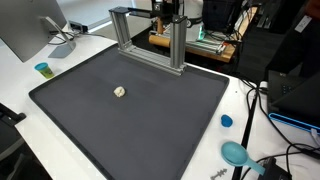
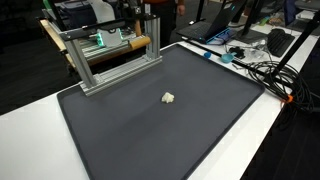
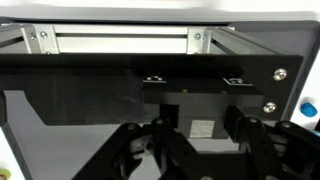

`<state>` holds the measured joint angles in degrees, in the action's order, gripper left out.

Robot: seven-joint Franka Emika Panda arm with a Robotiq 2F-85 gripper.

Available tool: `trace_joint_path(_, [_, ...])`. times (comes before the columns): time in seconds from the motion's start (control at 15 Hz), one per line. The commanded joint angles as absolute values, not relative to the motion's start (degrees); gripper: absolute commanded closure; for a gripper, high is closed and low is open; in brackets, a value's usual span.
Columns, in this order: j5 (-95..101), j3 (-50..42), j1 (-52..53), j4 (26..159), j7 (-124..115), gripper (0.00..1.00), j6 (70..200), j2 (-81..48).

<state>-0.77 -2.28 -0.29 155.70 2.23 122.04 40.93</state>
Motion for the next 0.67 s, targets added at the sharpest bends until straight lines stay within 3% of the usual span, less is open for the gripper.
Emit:
trace_joint_path(0.0, [-0.78, -0.15, -1.37, 154.74, -2.49, 0.71, 120.57, 41.48])
trace_joint_path(0.13, [-0.67, 0.42, -1.51, 154.62, -3.8, 0.71, 119.89, 41.22])
trace_joint_path(0.2, [-0.88, 0.59, -1.51, 154.57, -4.24, 0.21, 119.67, 41.01])
trace_joint_path(0.27, [-1.1, 0.74, -1.46, 154.55, -4.75, 0.19, 119.41, 40.91])
trace_joint_path(0.33, [-1.4, 0.89, -1.34, 154.56, -5.43, 0.18, 119.12, 40.81])
trace_joint_path(0.4, [-1.8, 1.0, -1.24, 154.58, -6.04, 0.48, 119.25, 40.72])
trace_joint_path(0.53, [-1.9, 1.15, -1.1, 154.67, -6.64, 0.51, 119.59, 40.68])
trace_joint_path(0.6, [-1.94, 1.13, -1.06, 154.49, -6.74, 0.58, 119.43, 40.56])
